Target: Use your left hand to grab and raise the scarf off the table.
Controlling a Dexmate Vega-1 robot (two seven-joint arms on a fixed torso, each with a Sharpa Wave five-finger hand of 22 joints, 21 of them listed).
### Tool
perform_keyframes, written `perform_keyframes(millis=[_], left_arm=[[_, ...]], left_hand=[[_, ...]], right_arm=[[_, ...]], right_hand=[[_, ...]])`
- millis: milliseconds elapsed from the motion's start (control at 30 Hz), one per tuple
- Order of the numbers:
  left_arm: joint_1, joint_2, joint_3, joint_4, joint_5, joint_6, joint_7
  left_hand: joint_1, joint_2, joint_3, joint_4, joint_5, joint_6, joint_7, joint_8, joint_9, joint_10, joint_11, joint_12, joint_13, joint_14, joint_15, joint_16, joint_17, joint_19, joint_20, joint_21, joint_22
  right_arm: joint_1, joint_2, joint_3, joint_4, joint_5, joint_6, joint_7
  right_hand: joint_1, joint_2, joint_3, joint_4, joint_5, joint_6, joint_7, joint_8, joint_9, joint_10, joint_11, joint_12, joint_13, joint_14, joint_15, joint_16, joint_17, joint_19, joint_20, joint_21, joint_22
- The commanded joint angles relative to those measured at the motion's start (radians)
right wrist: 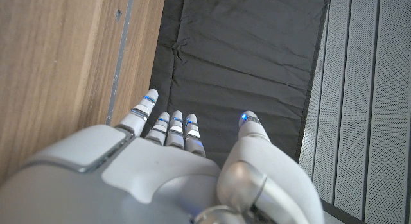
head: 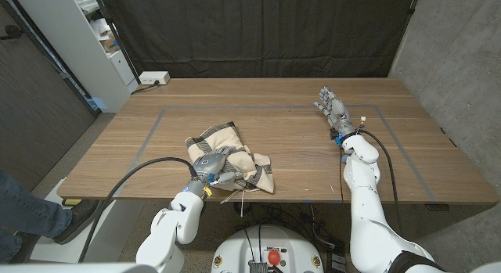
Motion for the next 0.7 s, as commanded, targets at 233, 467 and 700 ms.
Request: perform_keyframes(millis=[233, 467, 700], left_arm=[[-0.031, 0.002, 0.029, 0.007, 0.016, 0.058, -0.075], [-0.03, 0.002, 0.034, 0.008, 0.015, 0.066, -0.065], [-0.024, 0.001, 0.037, 0.008, 0.012, 0.068, -0.04]], left_hand=[[0.194, 0.074, 0.06, -0.02, -0.012, 0.031, -0.001, 0.009, 0.011, 0.03, -0.005, 0.006, 0.007, 0.072, -0.014, 0.014, 0.004, 0.182, 0.019, 0.044, 0.008], [0.365, 0.147, 0.113, -0.025, -0.078, 0.053, 0.009, 0.015, 0.016, 0.056, 0.0, 0.016, 0.014, 0.112, -0.021, 0.021, 0.012, 0.259, 0.02, 0.056, 0.007], [0.506, 0.194, 0.15, -0.031, -0.106, 0.076, 0.015, 0.02, 0.021, 0.085, -0.007, 0.028, 0.023, 0.154, -0.036, 0.039, 0.025, 0.329, 0.017, 0.077, 0.01]], right_arm=[[0.002, 0.001, 0.004, 0.0, 0.003, 0.008, 0.005], [-0.009, 0.003, 0.0, -0.024, 0.008, 0.009, 0.014], [-0.021, 0.008, -0.006, -0.057, 0.015, 0.002, 0.02]], right_hand=[[-0.001, 0.007, 0.002, -0.005, 0.006, 0.002, -0.01, 0.007, 0.002, 0.003, -0.003, 0.005, 0.005, 0.001, 0.008, -0.001, 0.003, -0.004, -0.001, 0.005, 0.004], [-0.002, 0.007, 0.001, -0.005, 0.006, 0.003, -0.009, 0.007, 0.002, 0.004, -0.003, 0.005, 0.005, 0.001, 0.009, -0.001, 0.003, -0.005, 0.0, 0.005, 0.004], [-0.001, 0.007, 0.002, -0.005, 0.006, 0.003, -0.008, 0.007, 0.002, 0.002, -0.004, 0.004, 0.005, 0.001, 0.008, -0.001, 0.003, -0.005, 0.0, 0.005, 0.004]])
